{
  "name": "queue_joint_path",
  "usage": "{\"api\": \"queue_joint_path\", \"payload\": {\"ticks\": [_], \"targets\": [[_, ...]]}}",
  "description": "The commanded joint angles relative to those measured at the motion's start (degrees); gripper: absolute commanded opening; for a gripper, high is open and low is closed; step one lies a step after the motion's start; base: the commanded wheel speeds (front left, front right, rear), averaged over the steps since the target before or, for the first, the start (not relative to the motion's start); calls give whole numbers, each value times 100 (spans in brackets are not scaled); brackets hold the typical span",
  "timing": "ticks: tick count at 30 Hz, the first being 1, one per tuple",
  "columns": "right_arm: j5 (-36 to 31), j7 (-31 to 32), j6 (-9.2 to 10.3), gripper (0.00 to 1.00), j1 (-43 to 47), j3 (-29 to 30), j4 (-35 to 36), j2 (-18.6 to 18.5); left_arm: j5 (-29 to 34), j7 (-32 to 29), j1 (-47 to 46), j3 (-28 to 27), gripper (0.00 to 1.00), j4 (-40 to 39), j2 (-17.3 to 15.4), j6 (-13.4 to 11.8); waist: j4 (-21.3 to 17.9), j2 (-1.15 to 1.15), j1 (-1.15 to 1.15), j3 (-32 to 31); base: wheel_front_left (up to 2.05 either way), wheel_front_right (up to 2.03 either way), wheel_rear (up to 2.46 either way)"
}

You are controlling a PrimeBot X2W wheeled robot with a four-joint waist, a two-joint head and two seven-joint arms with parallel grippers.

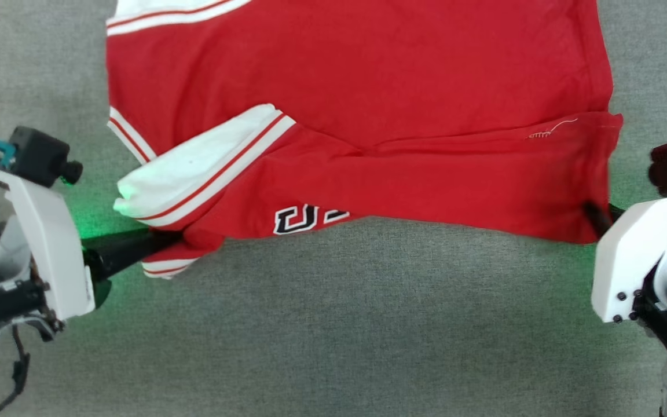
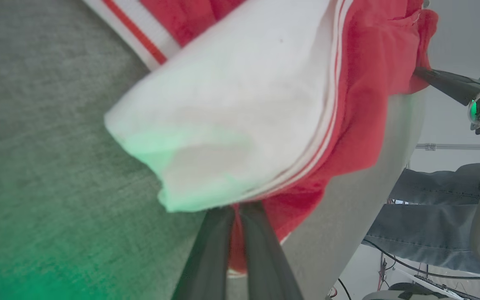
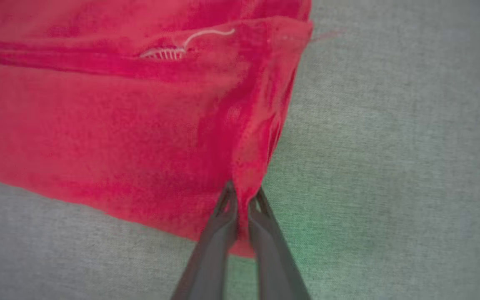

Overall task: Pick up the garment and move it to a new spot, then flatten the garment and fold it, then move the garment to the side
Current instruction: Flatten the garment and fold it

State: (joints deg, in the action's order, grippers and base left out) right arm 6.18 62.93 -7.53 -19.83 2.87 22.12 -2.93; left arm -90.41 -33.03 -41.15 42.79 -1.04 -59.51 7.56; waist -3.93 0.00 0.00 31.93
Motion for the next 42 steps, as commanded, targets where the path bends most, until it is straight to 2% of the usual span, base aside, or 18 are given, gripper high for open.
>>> {"api": "queue_joint_path", "payload": {"ticks": [1, 7, 17, 21, 26, 27, 28, 29, 30, 31, 37, 39, 42], "targets": [[55, -80, 9, 0, 39, 87, -18, 7, 5, 30, 185, 66, 0, -31, 69, -16, 29, 0, 0, -108, 0, 0, 0], [230, -233, 9, 0, 194, 279, -34, 0, -125, 404, 481, -181, 0, -375, -144, -16, 65, 0, 0, -418, 0, 0, 0], [970, -57, 9, 0, 827, 656, 163, -660, -65, 1033, 1522, -340, 0, -1351, -738, -16, 185, 0, 0, -677, 0, 0, 0], [1191, -57, 9, 0, 1131, 837, 264, -804, -37, 1315, 1927, -358, 0, -1683, -957, -16, 204, 0, 0, -689, 0, 0, 0], [1270, -222, 9, 0, 1343, 928, 311, -845, 18, 1575, 2191, -361, 0, -1826, -1036, -16, 207, 0, 0, -700, 0, 0, 0], [1253, -311, 9, 40, 1328, 966, 327, -832, 36, 1619, 2210, -379, 0, -1819, -1021, -16, 209, 0, 0, -708, 0, 0, 0], [1253, -311, 9, 40, 1328, 966, 327, -832, 36, 1619, 2210, -379, 0, -1819, -1021, -16, 209, 0, 0, -708, 0, 0, 0], [1237, -401, 9, 84, 1331, 995, 335, -809, 63, 1661, 2223, -390, 29, -1812, -1007, -16, 214, 0, 0, -718, 0, 0, 0], [1228, -483, 9, 100, 1345, 1025, 343, -786, 80, 1713, 2227, -403, 48, -1803, -990, -16, 221, 0, 0, -727, 0, 0, 0], [1219, -572, 9, 100, 1360, 1070, 370, -771, 91, 1756, 2228, -421, 99, -1803, -991, -16, 226, 0, 0, -736, 0, 0, 0], [1279, -1271, 9, 100, 1355, 1326, 585, -649, -23, 2253, 2242, -753, 100, -1709, -1137, -16, 229, 0, 0, -763, 0, 0, 0], [1221, -1752, 9, 100, 1203, 1321, 648, -619, -77, 2513, 2203, -960, 100, -1543, -1169, -16, 207, 0, 0, -752, 0, 0, 0], [1072, -2680, 9, 100, 1013, 927, 563, -664, -64, 2940, 2090, -1250, 100, -1123, -1064, -15, 127, 0, 0, -720, 0, 0, 0]]}}
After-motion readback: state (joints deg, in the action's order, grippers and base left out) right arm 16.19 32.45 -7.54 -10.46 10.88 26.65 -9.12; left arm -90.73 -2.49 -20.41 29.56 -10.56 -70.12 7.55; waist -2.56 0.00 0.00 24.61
